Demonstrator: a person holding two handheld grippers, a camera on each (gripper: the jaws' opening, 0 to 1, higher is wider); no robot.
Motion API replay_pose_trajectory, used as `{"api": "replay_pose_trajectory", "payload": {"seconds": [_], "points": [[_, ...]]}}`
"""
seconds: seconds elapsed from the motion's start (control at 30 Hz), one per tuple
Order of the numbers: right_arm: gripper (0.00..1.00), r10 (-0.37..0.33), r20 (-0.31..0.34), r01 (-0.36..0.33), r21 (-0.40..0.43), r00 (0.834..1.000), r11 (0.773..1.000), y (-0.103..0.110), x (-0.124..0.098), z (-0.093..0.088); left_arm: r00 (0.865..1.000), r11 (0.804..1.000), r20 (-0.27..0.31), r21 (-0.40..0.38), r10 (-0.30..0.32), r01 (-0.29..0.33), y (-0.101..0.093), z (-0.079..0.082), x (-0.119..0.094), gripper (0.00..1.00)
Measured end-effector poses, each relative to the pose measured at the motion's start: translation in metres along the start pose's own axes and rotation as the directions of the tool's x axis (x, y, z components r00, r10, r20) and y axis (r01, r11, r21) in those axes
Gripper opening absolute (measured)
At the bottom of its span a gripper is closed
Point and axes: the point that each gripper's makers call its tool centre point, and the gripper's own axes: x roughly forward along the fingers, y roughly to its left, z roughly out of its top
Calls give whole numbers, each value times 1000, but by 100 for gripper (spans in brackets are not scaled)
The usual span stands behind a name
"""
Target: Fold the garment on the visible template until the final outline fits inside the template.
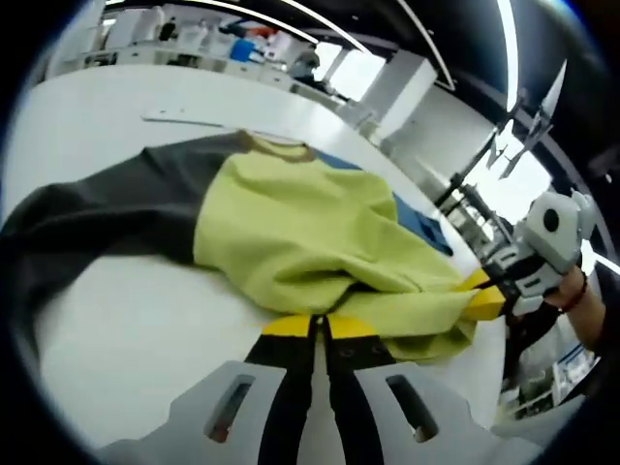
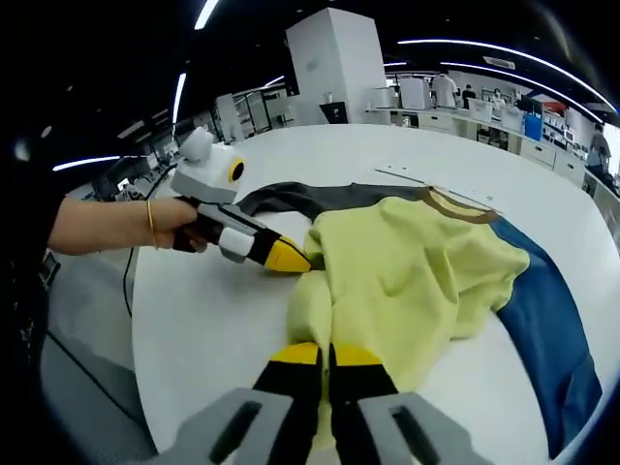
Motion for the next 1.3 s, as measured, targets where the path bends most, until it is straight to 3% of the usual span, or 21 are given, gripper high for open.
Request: {"api": "replay_pose_trajectory", "payload": {"seconds": [0.23,0.4,0.6,0.83,1.0,1.3], "points": [[0,-9,-6,9,30,1000,999,0,1,-7,1000,999,24,51,8,-9,-2,5,-11,0],[11,-18,-13,18,49,1000,999,2,-1,-14,999,997,48,70,22,-25,-4,13,-26,0],[25,-40,15,39,93,999,995,0,-10,-11,994,993,101,110,38,-49,-6,28,-42,0],[31,-127,49,114,210,991,971,-16,-25,-12,993,991,104,121,54,-66,1,30,-47,0],[38,-195,-32,196,283,980,939,-33,-26,-34,993,987,101,139,63,-77,1,31,-48,0],[23,-197,-80,213,327,977,921,-28,-18,-50,993,972,93,215,78,-96,-5,31,-52,0]]}}
